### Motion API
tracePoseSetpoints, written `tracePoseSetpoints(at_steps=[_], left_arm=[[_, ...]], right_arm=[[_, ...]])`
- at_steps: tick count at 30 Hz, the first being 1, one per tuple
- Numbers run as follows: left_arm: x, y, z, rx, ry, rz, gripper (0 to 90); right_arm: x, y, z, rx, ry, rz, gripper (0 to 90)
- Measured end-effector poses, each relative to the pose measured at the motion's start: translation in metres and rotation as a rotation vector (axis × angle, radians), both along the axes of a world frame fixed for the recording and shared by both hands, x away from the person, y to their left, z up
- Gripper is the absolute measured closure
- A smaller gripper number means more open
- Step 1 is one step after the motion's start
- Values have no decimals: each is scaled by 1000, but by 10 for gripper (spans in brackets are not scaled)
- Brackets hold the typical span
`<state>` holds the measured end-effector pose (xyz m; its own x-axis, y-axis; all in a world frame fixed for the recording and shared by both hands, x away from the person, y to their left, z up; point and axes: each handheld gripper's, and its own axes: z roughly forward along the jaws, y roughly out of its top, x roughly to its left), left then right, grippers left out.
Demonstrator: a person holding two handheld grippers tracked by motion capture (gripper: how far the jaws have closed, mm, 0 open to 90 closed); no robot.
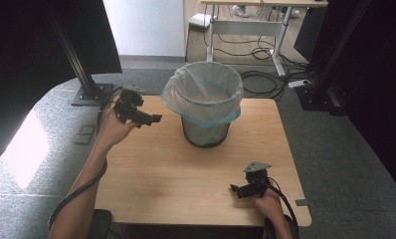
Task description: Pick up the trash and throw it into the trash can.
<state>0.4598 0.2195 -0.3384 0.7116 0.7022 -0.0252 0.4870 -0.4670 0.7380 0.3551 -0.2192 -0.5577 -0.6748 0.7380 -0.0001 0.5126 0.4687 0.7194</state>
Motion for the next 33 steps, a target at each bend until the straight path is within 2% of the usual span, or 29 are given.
tracePoseSetpoints(at_steps=[7, 8, 9, 10, 11, 12, 17, 18, 19, 22, 23, 24, 28, 33], left_arm=[[-11, 18, -44, -39, 26, 24, 0], [-16, 20, -57, -38, 28, 28, 0], [-18, 21, -63, -35, 28, 30, 0], [-18, 21, -63, -35, 28, 30, 0], [-23, 23, -76, -26, 24, 31, 0], [-23, 23, -76, -26, 24, 31, 0], [-37, 25, -109, -16, 14, 47, 0], [-42, 26, -123, -12, 8, 51, 0], [-42, 26, -123, -12, 8, 51, 0], [-48, 26, -144, -8, 10, 63, 0], [-52, 25, -158, -5, 18, 60, 0], [-52, 25, -158, -5, 18, 60, 0], [-59, 22, -181, 43, 37, 55, 0], [-65, 16, -203, 99, 52, 50, 0]], right_arm=[[0, 0, 0, 1, 0, -1, 0], [0, 0, 0, 0, 0, -1, 0], [0, 0, 0, 1, 0, -1, 0], [0, 0, 0, 1, 1, -2, 0], [0, 0, 0, 1, 0, -2, 0], [0, 0, 0, 1, 0, -1, 0], [0, 0, 0, 2, 0, -3, 0], [0, 0, 0, 2, -1, -3, 0], [0, 0, 0, 2, -1, -3, 0], [0, 0, 0, 2, 0, -4, 0], [0, 0, 0, 2, -1, -4, 0], [0, 0, 0, 2, -1, -4, 0], [0, 0, 0, 2, -1, -4, 0], [0, 0, 0, 2, -1, -4, 0]])
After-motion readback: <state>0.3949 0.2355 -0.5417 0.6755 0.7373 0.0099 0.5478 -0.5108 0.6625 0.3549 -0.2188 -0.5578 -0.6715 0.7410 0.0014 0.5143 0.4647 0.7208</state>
